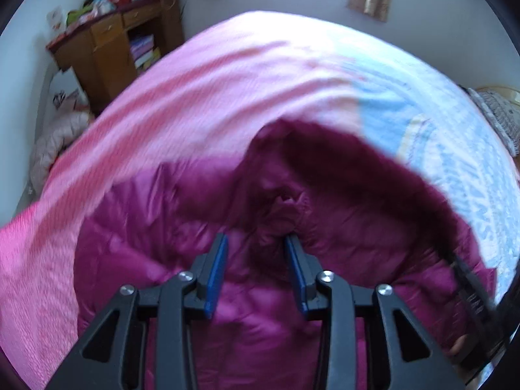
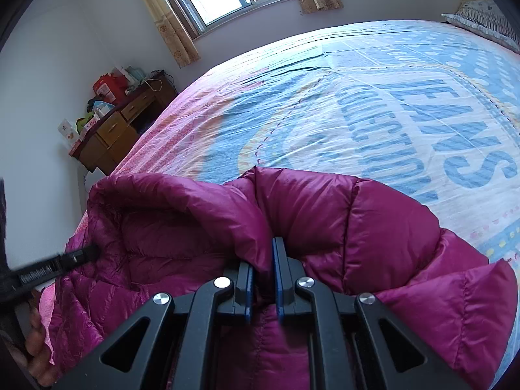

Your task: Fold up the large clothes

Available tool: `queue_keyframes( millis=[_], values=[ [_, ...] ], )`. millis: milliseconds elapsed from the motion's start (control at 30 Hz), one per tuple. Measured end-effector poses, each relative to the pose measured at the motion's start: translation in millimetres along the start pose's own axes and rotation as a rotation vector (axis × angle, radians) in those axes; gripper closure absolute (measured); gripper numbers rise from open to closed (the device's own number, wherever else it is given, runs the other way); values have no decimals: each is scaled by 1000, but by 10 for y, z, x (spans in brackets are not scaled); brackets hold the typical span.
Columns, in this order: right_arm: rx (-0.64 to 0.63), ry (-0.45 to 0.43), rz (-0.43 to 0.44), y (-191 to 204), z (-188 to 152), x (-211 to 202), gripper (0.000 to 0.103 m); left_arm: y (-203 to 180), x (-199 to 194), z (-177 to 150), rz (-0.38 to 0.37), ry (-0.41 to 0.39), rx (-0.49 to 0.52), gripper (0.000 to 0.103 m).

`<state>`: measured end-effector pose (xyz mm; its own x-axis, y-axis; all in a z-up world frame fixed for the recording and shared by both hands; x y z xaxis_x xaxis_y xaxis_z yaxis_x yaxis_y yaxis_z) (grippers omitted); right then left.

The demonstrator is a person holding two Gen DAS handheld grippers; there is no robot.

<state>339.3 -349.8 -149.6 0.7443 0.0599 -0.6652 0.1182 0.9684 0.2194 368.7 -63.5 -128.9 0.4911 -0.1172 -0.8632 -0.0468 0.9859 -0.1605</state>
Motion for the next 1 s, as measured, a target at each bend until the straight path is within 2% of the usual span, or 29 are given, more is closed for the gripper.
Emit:
queue_keyframes(
  millis=[133,267,333,400,467,533,600,667,767,800,833,867,900,933,1000],
  values=[
    [-1,0,-1,5,0,2,94,198,37,-76,-68,10,-67,60],
    [-4,4,-8,4,-2,10,94,476,53,-33,-138,23,-236,59],
    [-4,4,-9,11,2,16,94,539,66,12,-123,25,-278,62],
    [-3,4,-8,8,2,15,94,487,20,22,-98,30,-249,62],
    [-4,4,-9,17,3,19,94,426,-111,22,-84,-10,-211,57],
    [-4,4,-9,16,2,18,94,369,-318,46,-100,-94,-179,36],
    [-5,4,-10,14,3,18,94,250,-440,93,-134,-150,-147,27],
    [-5,4,-9,15,3,17,94,73,-493,141,-141,-188,-90,23],
    [-5,4,-9,16,3,17,94,-121,-314,211,-60,-199,-8,23],
    [-5,4,-9,18,3,16,94,-73,-161,260,2,-177,-11,28],
    [-5,4,-9,18,2,16,94,-21,-8,293,64,-147,-15,43],
    [-5,4,-9,17,3,16,94,59,117,283,118,-113,-19,51],
    [-5,5,-9,18,2,16,94,184,213,240,143,-70,-36,54],
    [-5,5,-10,19,2,16,94,261,252,209,127,-59,-53,51],
    [-4,4,-9,16,2,16,94,354,270,146,102,-97,-43,50]
  ],
)
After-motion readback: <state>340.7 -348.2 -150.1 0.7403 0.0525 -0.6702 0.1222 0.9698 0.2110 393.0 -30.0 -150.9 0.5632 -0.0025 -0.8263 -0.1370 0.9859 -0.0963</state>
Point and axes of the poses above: each gripper's, at about its wrist camera, not at the fingertips, and x roughly the way its jaws point, y to its left, z to its top, the point moved 4 cm from there along x, roughly the way its jaws point, and after that the axes turned 14 degrees about -x, right-handed, at the moved point
